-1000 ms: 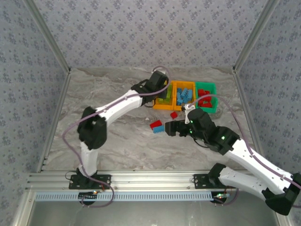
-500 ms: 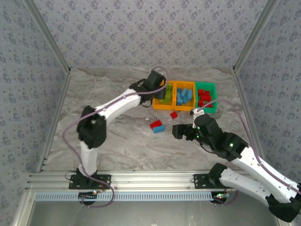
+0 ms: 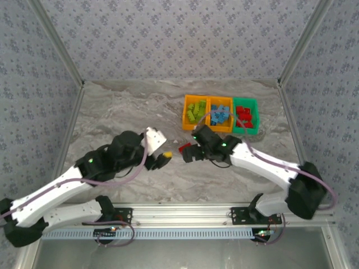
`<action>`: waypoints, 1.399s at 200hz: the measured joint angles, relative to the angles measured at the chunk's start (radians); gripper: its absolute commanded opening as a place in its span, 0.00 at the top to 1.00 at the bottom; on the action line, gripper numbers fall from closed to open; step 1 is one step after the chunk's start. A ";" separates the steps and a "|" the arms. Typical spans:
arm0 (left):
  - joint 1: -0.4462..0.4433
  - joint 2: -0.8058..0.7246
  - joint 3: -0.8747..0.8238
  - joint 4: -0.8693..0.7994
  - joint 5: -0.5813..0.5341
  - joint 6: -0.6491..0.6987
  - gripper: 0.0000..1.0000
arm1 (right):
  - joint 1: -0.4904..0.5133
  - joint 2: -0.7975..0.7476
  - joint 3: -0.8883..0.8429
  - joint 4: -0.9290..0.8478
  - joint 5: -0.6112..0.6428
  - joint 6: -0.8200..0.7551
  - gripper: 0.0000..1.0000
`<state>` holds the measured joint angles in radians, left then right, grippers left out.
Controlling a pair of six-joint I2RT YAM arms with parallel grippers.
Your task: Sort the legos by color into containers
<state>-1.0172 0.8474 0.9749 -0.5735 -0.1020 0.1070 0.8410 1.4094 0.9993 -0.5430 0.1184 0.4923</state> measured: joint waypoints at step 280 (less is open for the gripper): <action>0.000 -0.296 -0.272 -0.081 0.153 0.293 0.01 | -0.101 0.181 0.251 0.032 0.016 -0.111 0.49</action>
<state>-1.0168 0.5510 0.7025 -0.6544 0.0505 0.4000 0.7399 1.5906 1.2499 -0.5106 0.1349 0.3817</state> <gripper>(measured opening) 0.992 0.586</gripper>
